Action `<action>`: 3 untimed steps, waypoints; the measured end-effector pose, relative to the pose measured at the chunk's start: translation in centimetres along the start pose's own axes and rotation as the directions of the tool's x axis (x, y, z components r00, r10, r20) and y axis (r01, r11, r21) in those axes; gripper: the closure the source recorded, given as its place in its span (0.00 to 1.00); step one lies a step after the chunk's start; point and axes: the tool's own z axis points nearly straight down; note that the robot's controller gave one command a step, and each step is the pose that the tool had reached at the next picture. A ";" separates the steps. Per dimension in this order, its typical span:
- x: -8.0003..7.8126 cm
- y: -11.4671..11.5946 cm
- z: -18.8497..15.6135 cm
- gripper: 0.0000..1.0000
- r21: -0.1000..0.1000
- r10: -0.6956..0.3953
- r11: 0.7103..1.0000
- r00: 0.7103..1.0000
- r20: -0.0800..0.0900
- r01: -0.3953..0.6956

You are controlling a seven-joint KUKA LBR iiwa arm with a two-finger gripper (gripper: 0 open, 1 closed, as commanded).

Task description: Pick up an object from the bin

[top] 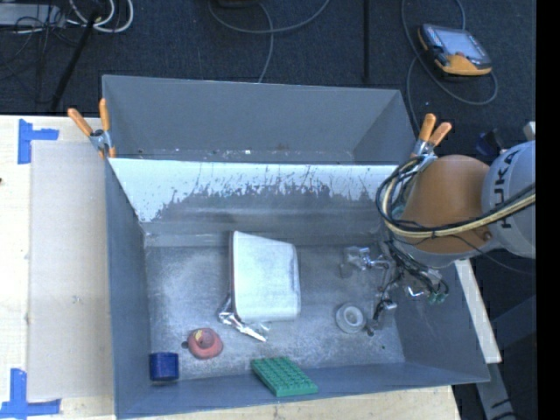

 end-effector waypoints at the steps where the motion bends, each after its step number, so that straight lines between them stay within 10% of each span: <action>1: 2.6 2.2 0.1 0.00 -0.006 -0.168 0.986 0.986 -0.007 0.168; 2: 2.5 2.1 0.0 1.00 -0.004 -0.166 0.986 0.986 -0.005 0.166; 3: 2.8 3.1 -10.0 1.00 0.000 -0.167 0.986 0.986 0.002 0.167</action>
Offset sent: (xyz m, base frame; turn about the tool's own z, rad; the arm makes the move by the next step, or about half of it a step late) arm -0.0299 0.0145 -0.0001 -0.1713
